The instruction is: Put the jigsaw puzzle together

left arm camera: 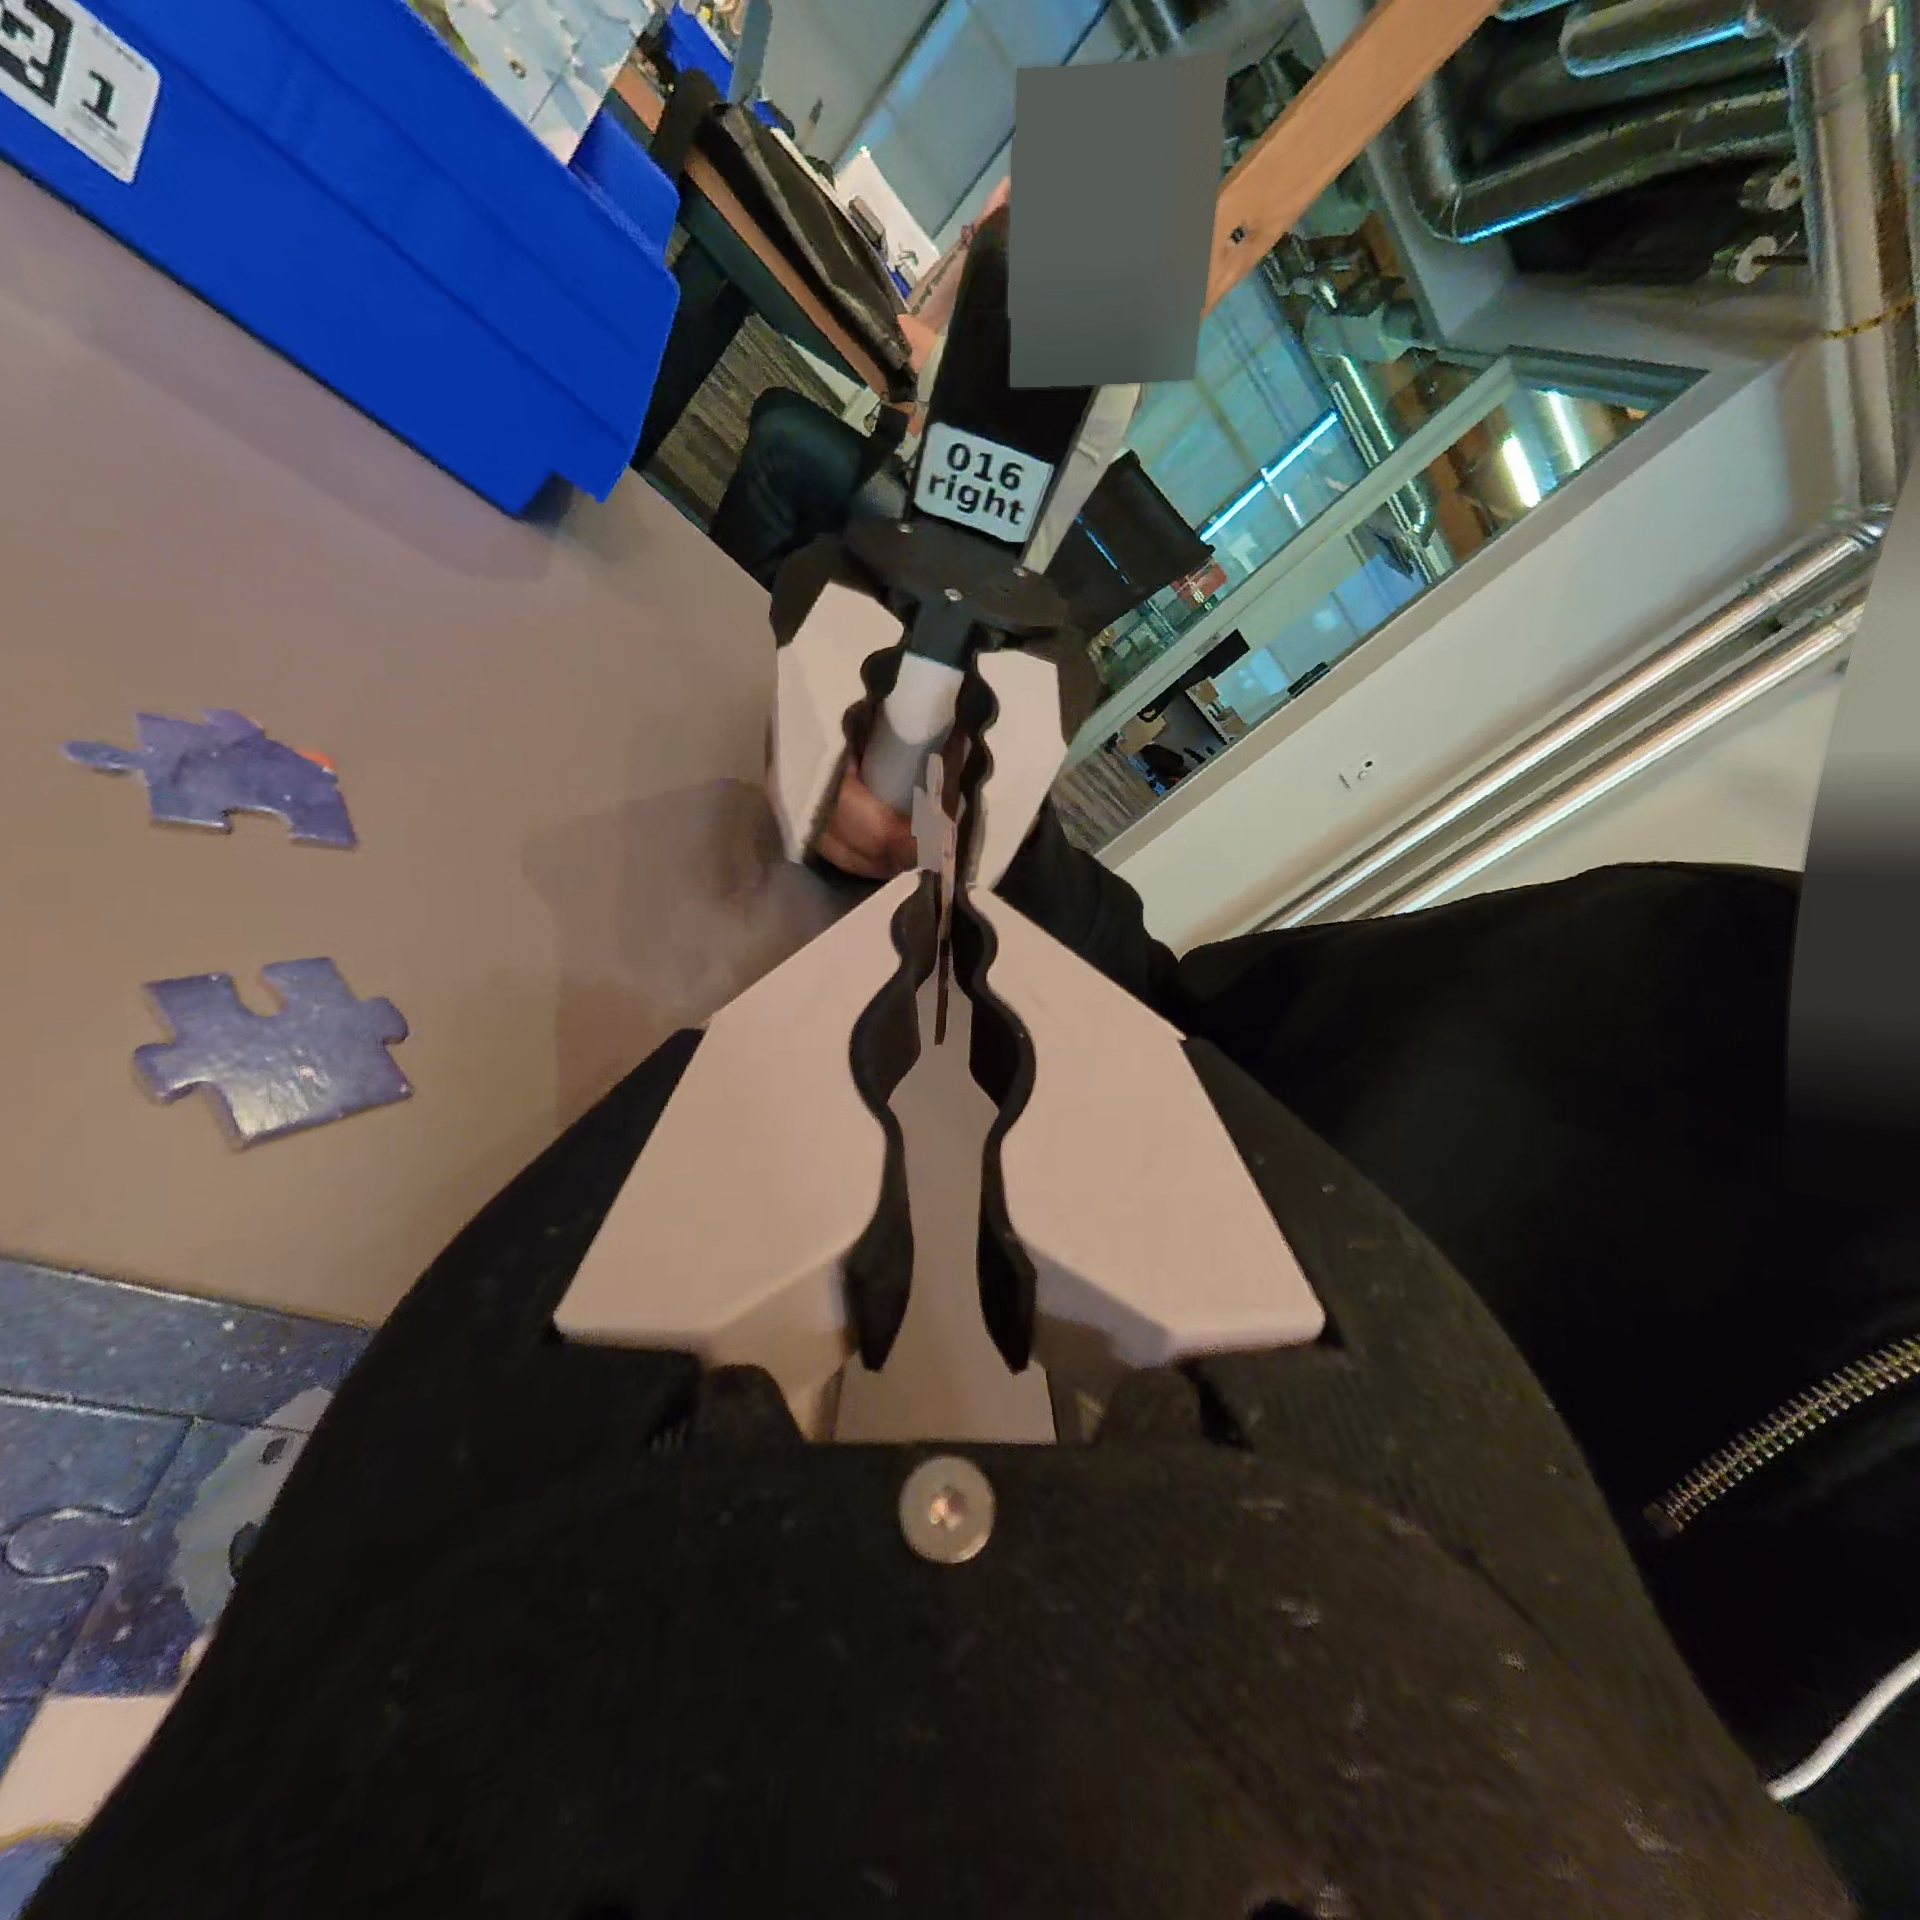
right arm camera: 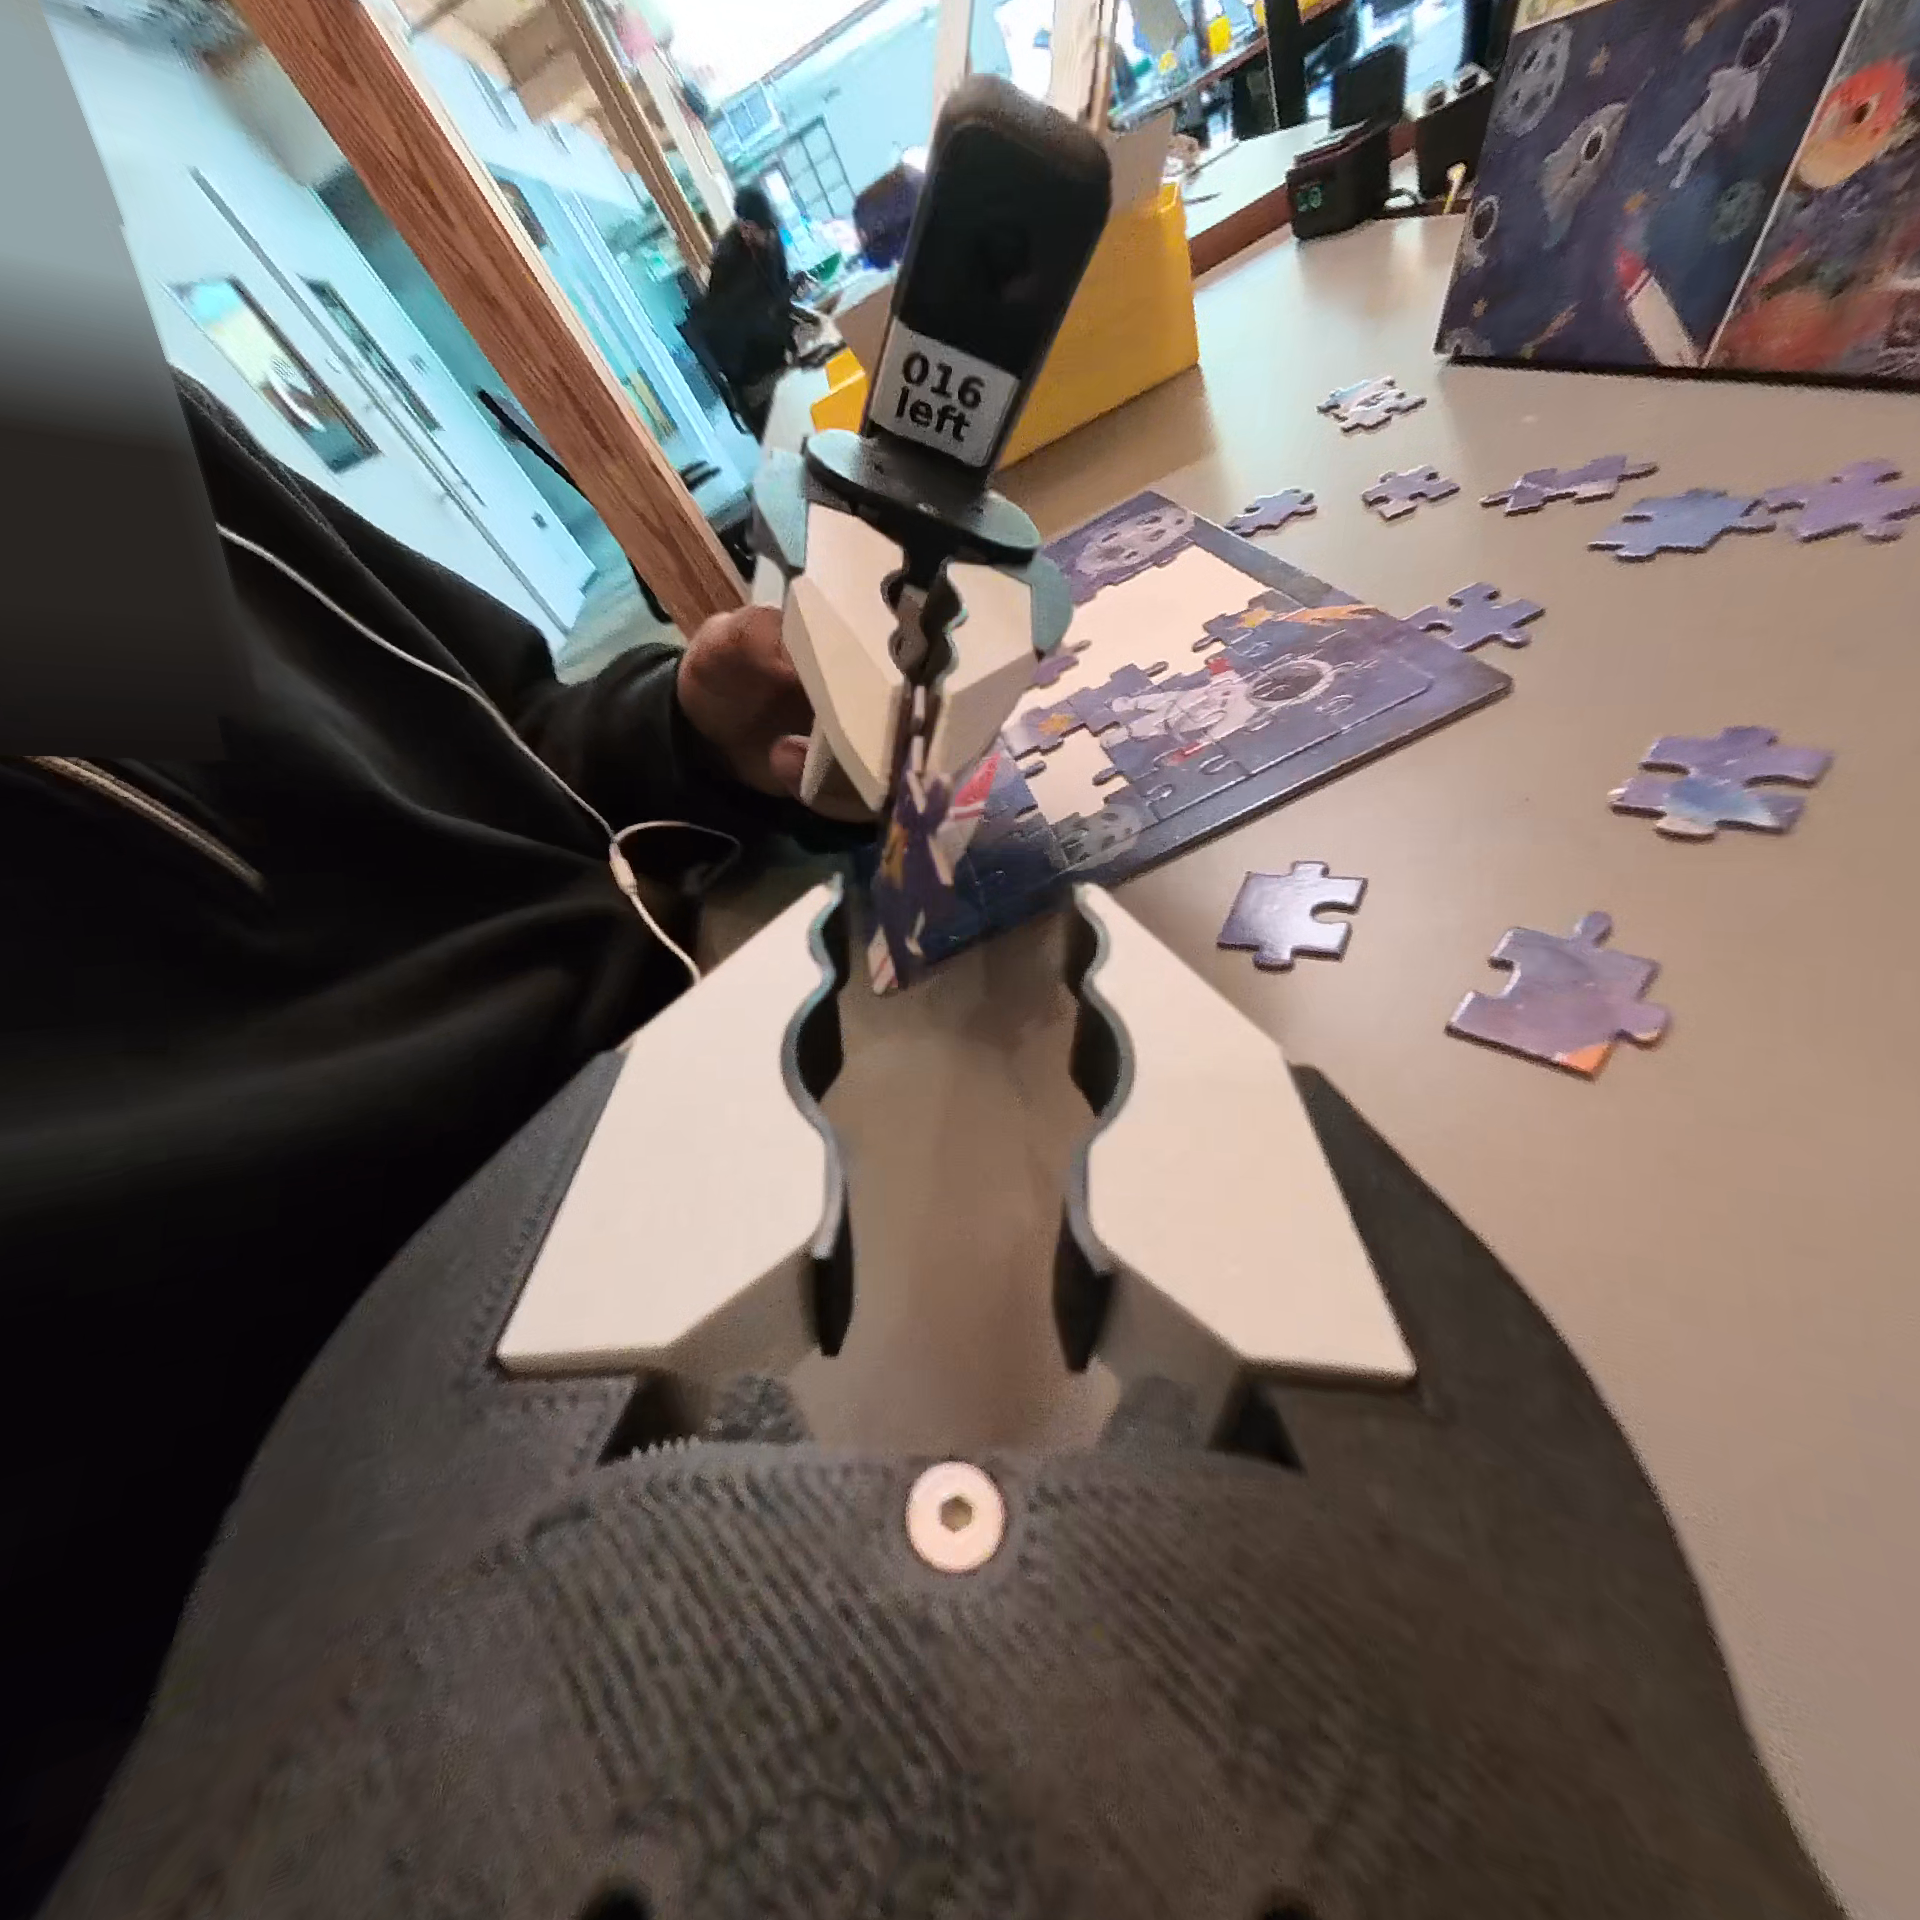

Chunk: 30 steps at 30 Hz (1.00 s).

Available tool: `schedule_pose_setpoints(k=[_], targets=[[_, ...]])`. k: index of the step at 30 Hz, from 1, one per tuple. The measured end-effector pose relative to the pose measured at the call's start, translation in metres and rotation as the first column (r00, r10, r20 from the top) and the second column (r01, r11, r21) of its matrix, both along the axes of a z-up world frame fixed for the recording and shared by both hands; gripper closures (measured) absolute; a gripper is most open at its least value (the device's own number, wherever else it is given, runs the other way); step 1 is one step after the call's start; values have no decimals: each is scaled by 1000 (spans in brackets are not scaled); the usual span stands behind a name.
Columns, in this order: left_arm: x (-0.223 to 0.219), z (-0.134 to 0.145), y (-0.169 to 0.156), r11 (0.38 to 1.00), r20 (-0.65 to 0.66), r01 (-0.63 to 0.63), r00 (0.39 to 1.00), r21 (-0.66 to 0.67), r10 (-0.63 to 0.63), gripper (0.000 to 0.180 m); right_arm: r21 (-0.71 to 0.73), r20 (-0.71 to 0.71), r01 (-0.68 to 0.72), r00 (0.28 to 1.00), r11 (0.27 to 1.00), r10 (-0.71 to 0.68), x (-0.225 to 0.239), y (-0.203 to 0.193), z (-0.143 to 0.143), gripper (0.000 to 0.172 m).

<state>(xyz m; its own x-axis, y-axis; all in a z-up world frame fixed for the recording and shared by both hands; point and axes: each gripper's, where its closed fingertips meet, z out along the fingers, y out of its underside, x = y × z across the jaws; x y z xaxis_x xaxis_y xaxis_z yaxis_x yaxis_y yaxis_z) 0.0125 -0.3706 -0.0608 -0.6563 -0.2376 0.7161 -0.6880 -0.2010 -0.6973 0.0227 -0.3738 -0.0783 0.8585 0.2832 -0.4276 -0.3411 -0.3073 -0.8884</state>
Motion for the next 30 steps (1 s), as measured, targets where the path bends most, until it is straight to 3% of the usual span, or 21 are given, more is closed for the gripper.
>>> schedule_pose_setpoints(k=[4,6,15,21,23,25,28,30], targets=[[2,-2,1,999,25,-27,999,44,26,180,25,-21,-33,999,999,33,-4,-3,4,166],[5,-5,3,995,43,-53,998,85,50,180,26,-28,-27,999,999,28,-2,-4,5,171],[12,-11,2,938,227,-190,966,289,126,180,-12,-67,41,997,999,-41,11,-2,0,172],[8,0,-5,910,392,-253,913,327,113,180,36,-227,-1,974,999,9,11,-6,8,172],[10,0,-5,874,460,-311,880,373,117,180,49,-273,-8,962,999,21,12,-7,10,172],[17,-7,0,794,520,-397,846,460,121,179,43,-295,10,955,999,3,15,-6,9,172],[26,-18,4,728,495,-447,852,520,170,180,14,-297,42,954,999,-36,19,-3,4,172],[25,-18,3,786,423,-400,884,471,196,180,76,-331,21,944,997,5,17,-7,15,172]])
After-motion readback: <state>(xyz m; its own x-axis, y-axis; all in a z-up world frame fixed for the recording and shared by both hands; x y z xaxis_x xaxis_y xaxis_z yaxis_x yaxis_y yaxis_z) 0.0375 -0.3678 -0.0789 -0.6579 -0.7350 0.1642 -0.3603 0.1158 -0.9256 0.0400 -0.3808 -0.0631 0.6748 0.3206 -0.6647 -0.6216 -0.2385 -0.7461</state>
